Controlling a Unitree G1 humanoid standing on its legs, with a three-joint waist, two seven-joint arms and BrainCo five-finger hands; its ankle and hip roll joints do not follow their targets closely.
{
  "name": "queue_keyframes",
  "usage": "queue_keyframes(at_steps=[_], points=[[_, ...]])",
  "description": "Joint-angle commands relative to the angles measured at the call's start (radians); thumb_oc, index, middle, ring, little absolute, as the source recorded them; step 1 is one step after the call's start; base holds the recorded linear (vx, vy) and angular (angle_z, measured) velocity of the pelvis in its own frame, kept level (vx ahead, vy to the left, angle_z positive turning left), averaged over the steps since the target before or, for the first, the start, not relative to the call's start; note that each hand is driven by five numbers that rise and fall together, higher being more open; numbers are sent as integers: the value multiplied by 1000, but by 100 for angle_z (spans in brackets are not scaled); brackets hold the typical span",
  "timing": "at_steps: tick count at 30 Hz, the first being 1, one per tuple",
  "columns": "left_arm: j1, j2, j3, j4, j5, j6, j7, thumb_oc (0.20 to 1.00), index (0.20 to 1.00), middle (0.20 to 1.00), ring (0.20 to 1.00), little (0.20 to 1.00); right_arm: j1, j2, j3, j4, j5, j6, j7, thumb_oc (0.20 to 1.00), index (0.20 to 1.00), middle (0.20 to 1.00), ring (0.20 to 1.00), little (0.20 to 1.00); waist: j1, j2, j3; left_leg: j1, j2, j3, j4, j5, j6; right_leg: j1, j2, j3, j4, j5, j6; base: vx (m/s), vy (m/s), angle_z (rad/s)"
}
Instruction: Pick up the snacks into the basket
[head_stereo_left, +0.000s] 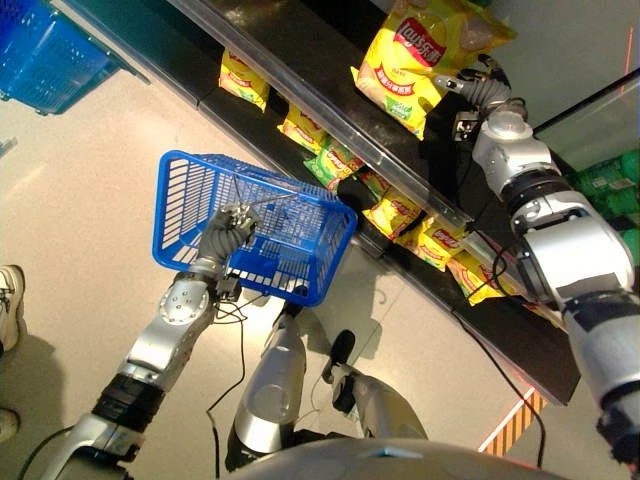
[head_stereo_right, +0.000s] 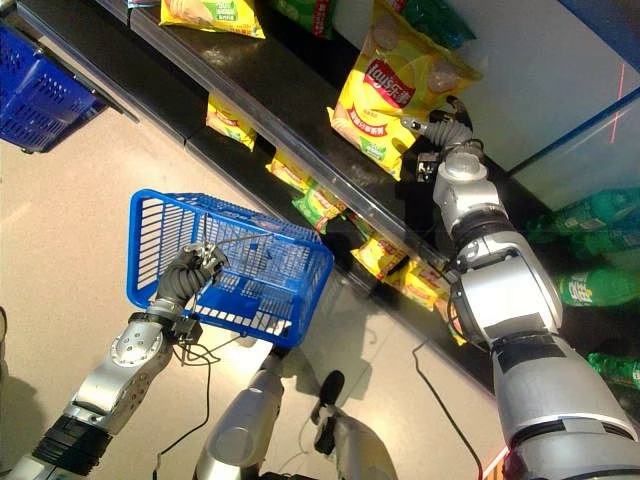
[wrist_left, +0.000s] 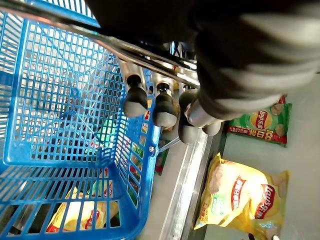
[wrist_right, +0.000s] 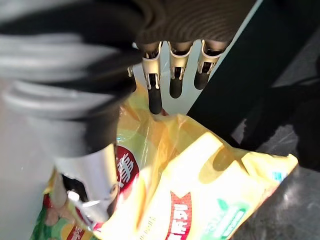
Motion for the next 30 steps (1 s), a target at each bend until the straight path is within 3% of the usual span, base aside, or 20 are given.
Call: queue_keyframes(at_steps=[1,15,23,30], points=[[10,2,65,-157,6,-90,-30,200,200,200,200,200,39,-40,41,-50,12,-47,4,1000,1000,1000,1000,1000,-20,0,-115,49,-45,-3,49,-140,39,57,-41,5,12,2,84,-15,-3,-5],[58,4,101,-144,19,-70,-12,200,200,200,200,200,88,-11,29,-53,-13,-45,-4,1000,1000,1000,1000,1000,-35,-3,-114,61,-18,11,50,-136,31,50,-19,13,16,-1,72,-12,-21,-2],[58,-2,95,-148,19,-65,-25,200,200,200,200,200,123,-43,0,-45,-13,-37,2,1000,1000,1000,1000,1000,-46,-3,-125,85,-8,12,40,-134,25,55,-6,18,25,-20,60,-6,-34,-11],[62,-5,76,-168,5,-55,-20,200,200,200,200,200,120,-14,-25,-13,48,-41,-1,1000,1000,1000,1000,1000,-43,5,-96,54,-12,-7,46,-117,24,31,-6,-4,35,-20,57,-21,-21,3]])
